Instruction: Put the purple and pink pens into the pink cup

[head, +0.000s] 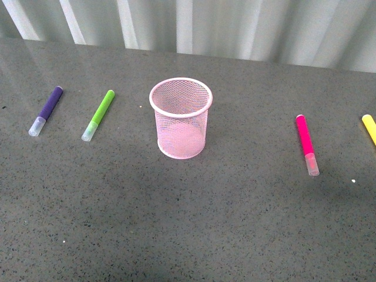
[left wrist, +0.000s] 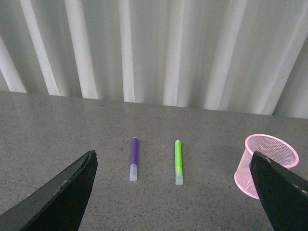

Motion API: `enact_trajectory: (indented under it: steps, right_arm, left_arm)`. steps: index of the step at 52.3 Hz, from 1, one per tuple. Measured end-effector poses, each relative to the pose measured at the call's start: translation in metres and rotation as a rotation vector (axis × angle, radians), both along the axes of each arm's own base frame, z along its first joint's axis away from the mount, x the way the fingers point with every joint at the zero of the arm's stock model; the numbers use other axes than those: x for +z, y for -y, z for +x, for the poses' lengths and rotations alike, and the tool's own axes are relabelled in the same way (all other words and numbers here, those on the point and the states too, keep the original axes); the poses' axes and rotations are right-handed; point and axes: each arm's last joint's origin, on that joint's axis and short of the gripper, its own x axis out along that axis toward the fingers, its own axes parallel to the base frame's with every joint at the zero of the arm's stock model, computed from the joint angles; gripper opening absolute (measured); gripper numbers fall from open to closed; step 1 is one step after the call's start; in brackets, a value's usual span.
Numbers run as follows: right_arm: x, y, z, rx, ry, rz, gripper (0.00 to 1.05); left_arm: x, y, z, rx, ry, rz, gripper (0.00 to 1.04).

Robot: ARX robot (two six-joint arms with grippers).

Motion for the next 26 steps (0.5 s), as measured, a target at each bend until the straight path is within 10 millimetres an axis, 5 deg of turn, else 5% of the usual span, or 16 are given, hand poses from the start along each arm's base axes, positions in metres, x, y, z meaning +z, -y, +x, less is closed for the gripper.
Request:
enact_trajectory:
  steps: [26]
  right_arm:
    - [0.0000,0.0000,0.0000,0.000,0.000,0.000,0.98]
  left_arm:
    - [0.0000,0.0000,0.0000,0.000,0.000,0.000,0.98]
